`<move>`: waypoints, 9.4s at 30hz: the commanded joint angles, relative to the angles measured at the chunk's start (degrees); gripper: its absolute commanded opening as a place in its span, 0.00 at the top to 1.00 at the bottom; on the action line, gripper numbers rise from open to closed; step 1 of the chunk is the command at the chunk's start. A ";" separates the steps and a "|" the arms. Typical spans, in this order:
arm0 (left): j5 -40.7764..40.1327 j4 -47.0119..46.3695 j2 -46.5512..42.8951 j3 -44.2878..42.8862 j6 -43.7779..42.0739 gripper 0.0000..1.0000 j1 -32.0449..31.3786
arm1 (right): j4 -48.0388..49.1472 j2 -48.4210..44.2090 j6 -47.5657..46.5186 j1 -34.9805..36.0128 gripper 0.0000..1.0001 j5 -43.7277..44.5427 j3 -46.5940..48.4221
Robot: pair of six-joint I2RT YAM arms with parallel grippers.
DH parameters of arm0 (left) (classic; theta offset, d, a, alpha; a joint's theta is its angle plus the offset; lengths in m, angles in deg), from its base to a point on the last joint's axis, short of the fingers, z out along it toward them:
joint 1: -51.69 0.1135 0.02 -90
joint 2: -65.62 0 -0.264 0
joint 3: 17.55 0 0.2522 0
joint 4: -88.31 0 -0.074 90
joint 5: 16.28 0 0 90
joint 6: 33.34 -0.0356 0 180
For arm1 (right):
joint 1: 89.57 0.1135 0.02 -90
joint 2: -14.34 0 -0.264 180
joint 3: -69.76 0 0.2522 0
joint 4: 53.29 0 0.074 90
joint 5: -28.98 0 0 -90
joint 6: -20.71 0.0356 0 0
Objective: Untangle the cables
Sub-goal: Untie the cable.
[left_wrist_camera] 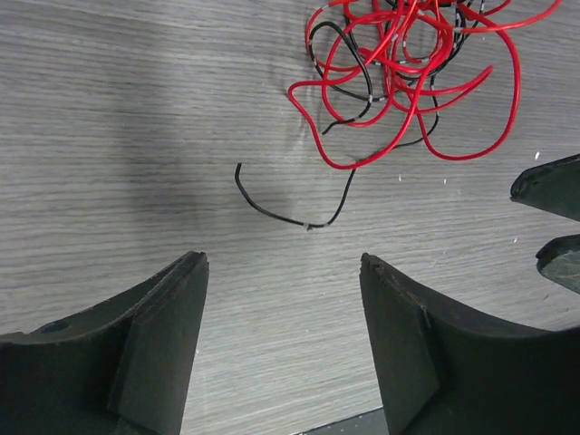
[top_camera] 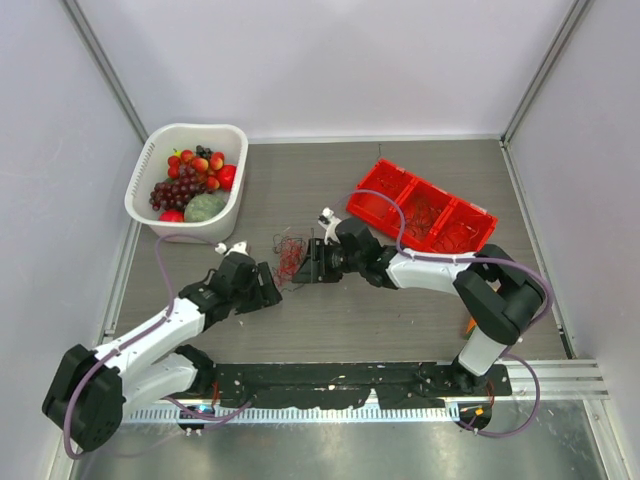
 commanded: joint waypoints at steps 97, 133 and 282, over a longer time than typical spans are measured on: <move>-10.31 20.56 8.74 -89.36 -16.88 1.00 2.72 | 9.56 -19.30 -8.29 25.26 0.32 38.89 -8.61; -21.74 24.87 -0.84 -108.09 -23.56 1.00 2.63 | -2.23 0.03 -11.88 -0.29 0.90 32.54 1.21; 22.91 -3.43 -8.14 -25.46 -10.29 0.36 2.45 | 1.64 -13.06 19.31 -5.66 0.99 -10.90 14.14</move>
